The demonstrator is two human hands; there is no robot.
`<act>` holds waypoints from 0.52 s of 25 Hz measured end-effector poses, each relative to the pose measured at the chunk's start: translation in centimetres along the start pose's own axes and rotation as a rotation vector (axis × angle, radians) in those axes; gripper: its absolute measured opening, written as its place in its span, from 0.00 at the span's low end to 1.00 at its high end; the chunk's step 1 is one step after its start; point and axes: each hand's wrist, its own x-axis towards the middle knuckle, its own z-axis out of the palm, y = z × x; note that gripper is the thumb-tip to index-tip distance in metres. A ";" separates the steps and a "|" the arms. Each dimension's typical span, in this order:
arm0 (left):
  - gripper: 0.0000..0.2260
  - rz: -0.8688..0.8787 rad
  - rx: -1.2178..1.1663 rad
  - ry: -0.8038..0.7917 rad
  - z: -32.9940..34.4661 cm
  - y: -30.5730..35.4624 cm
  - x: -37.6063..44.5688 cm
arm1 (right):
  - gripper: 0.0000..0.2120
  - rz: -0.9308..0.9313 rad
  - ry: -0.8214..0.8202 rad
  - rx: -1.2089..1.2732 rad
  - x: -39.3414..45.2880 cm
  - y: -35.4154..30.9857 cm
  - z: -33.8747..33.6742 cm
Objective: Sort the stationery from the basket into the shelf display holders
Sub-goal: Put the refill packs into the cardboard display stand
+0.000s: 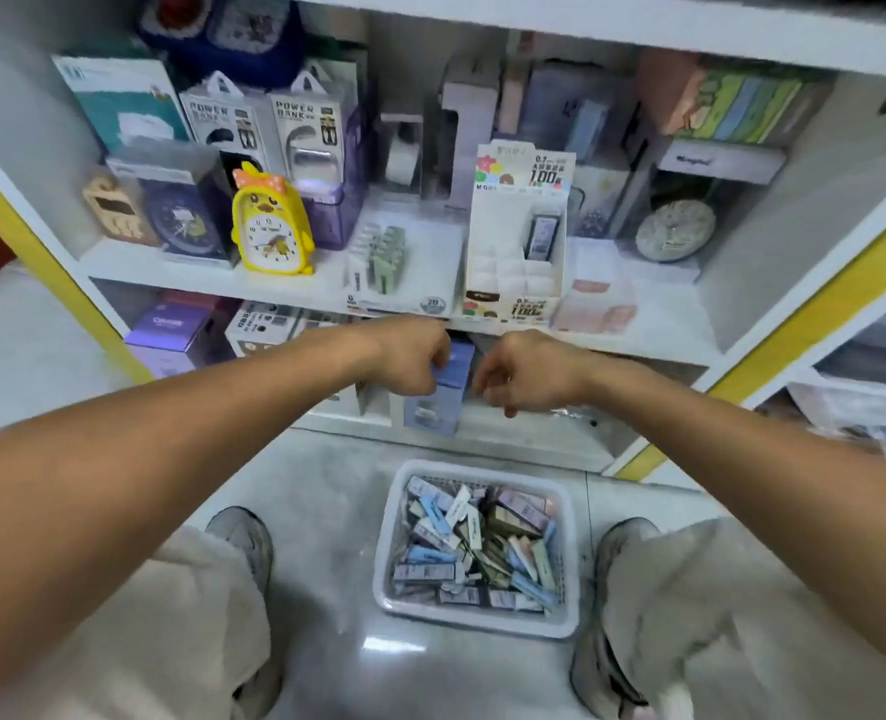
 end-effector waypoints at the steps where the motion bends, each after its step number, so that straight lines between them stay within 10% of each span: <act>1: 0.14 0.018 0.052 -0.118 1.5 1.0 0.4 | 0.11 0.036 -0.064 -0.033 -0.5 0.8 1.9; 13: 0.20 0.005 -0.006 -0.372 23.6 3.0 3.3 | 0.17 0.534 -0.035 0.262 -1.5 10.0 25.4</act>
